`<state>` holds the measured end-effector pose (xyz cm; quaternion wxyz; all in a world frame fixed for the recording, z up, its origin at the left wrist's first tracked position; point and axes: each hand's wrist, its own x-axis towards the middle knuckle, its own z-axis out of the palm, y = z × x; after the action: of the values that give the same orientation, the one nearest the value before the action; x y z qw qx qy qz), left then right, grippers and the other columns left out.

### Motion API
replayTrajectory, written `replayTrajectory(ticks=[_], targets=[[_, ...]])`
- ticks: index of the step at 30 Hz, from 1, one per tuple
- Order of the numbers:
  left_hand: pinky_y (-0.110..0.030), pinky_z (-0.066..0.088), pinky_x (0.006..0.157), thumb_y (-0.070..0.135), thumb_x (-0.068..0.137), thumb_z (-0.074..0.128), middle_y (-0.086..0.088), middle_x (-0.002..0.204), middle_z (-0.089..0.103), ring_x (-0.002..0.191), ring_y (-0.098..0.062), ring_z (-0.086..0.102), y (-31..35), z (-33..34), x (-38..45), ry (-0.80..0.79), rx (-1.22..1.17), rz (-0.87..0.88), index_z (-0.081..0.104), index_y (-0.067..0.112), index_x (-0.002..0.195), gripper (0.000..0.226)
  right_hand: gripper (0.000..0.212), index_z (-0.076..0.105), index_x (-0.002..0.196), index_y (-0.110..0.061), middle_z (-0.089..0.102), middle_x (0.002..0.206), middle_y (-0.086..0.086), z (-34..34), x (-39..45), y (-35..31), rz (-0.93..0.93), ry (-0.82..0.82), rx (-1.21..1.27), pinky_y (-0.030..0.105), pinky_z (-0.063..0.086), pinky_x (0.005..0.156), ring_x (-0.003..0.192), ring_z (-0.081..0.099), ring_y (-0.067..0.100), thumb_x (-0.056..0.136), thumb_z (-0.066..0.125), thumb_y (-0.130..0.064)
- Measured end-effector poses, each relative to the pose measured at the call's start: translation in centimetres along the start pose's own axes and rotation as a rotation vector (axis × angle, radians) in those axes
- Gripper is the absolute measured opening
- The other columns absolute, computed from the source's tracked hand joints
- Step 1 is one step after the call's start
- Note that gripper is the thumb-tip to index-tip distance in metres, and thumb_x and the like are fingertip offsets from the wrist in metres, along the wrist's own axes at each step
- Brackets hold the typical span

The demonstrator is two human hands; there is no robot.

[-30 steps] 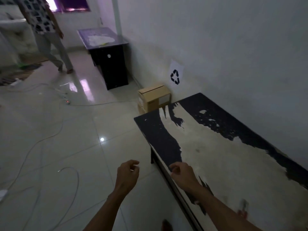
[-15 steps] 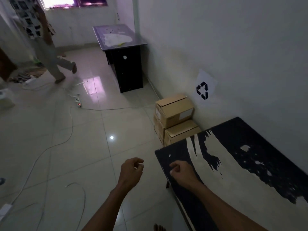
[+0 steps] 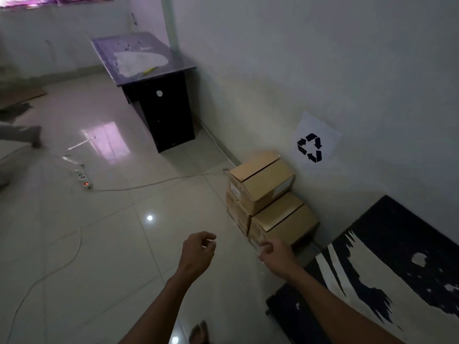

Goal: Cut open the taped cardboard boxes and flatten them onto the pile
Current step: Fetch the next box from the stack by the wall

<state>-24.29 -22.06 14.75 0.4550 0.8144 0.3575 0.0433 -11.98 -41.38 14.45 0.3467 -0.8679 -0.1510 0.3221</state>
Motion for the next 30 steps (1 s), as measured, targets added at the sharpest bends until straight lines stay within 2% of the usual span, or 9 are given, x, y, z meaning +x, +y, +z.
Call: replayTrajectory(ticks=[3, 7, 13, 17, 20, 23, 25, 27, 30], targets=[[-0.024, 0.052, 0.072, 0.01, 0.093, 0.06, -0.004, 0.091, 0.07, 0.081, -0.016, 0.069, -0.4, -2.0, 5.0, -0.052, 0.025, 0.002, 0.072, 0.012, 0.11, 0.021, 0.033, 0.06, 0.124, -0.013, 0.056, 0.095, -0.005, 1.3, 2.9, -2.3, 0.089, 0.044, 0.065, 0.012, 0.042, 0.064, 0.083, 0.052, 0.002, 0.091, 0.064, -0.012], [-0.026, 0.053, 0.073, 0.009, 0.093, 0.06, -0.005, 0.09, 0.071, 0.079, -0.018, 0.069, -0.1, -3.5, 11.0, -0.138, 0.059, 0.03, 0.072, 0.012, 0.109, 0.02, 0.033, 0.062, 0.119, -0.017, 0.059, 0.09, -0.006, 2.5, 6.3, -4.8, 0.205, 0.1, 0.129, 0.023, 0.047, 0.079, 0.088, 0.058, 0.01, 0.087, 0.071, -0.018], [-0.019, 0.047, 0.067, 0.01, 0.094, 0.059, -0.006, 0.094, 0.07, 0.082, -0.016, 0.068, 1.3, -3.1, 20.3, -0.283, 0.125, 0.081, 0.07, 0.011, 0.112, 0.021, 0.035, 0.063, 0.121, -0.011, 0.06, 0.093, -0.002, 2.3, 12.1, -6.4, 0.292, 0.142, 0.211, 0.017, 0.041, 0.064, 0.093, 0.058, 0.014, 0.087, 0.068, -0.012], [-0.022, 0.051, 0.071, 0.013, 0.094, 0.058, -0.006, 0.098, 0.069, 0.085, -0.016, 0.068, 3.0, -1.4, 26.8, -0.349, 0.165, 0.107, 0.069, 0.012, 0.116, 0.024, 0.012, 0.064, 0.098, -0.016, 0.055, 0.08, -0.011, 0.5, 16.9, -6.9, 0.353, 0.2, 0.245, 0.02, 0.041, 0.062, 0.077, 0.054, 0.009, 0.089, 0.063, -0.007], [-0.013, 0.046, 0.062, 0.013, 0.095, 0.058, -0.006, 0.097, 0.069, 0.08, -0.014, 0.069, 4.4, 0.3, 31.8, -0.394, 0.19, 0.099, 0.069, 0.012, 0.117, 0.024, 0.02, 0.061, 0.084, -0.025, 0.056, 0.076, -0.008, -1.1, 21.3, -7.4, 0.423, 0.232, 0.303, 0.021, 0.04, 0.058, 0.07, 0.052, 0.006, 0.089, 0.061, -0.006], [-0.014, 0.044, 0.064, 0.015, 0.095, 0.059, -0.005, 0.096, 0.069, 0.082, -0.014, 0.068, 5.8, 1.6, 36.4, -0.431, 0.224, 0.074, 0.067, 0.011, 0.121, 0.027, 0.022, 0.066, 0.105, -0.016, 0.059, 0.088, -0.004, -2.5, 25.2, -7.8, 0.49, 0.227, 0.373, 0.025, 0.047, 0.075, 0.083, 0.056, 0.012, 0.088, 0.059, -0.005], [-0.015, 0.044, 0.064, 0.017, 0.096, 0.061, -0.005, 0.097, 0.068, 0.083, -0.013, 0.066, 6.7, 2.6, 39.3, -0.444, 0.244, 0.057, 0.065, 0.01, 0.124, 0.03, 0.026, 0.063, 0.112, -0.018, 0.06, 0.102, -0.001, -3.3, 27.7, -8.0, 0.519, 0.229, 0.392, 0.029, 0.049, 0.087, 0.095, 0.056, 0.014, 0.088, 0.059, -0.007], [-0.016, 0.044, 0.066, 0.019, 0.094, 0.064, -0.004, 0.099, 0.067, 0.085, -0.014, 0.063, 7.4, 3.8, 42.4, -0.467, 0.281, 0.048, 0.063, 0.01, 0.126, 0.033, 0.03, 0.061, 0.117, -0.017, 0.058, 0.105, -0.001, -4.0, 30.3, -7.6, 0.557, 0.245, 0.414, 0.028, 0.049, 0.088, 0.099, 0.056, 0.015, 0.088, 0.059, -0.008], [-0.03, 0.053, 0.081, 0.023, 0.092, 0.069, -0.006, 0.104, 0.067, 0.095, -0.02, 0.063, 7.5, 5.7, 47.0, -0.497, 0.334, -0.01, 0.06, 0.009, 0.13, 0.042, 0.029, 0.063, 0.118, -0.015, 0.056, 0.099, -0.003, -4.3, 34.2, -6.8, 0.637, 0.282, 0.448, 0.03, 0.05, 0.088, 0.096, 0.055, 0.015, 0.089, 0.059, -0.011]])
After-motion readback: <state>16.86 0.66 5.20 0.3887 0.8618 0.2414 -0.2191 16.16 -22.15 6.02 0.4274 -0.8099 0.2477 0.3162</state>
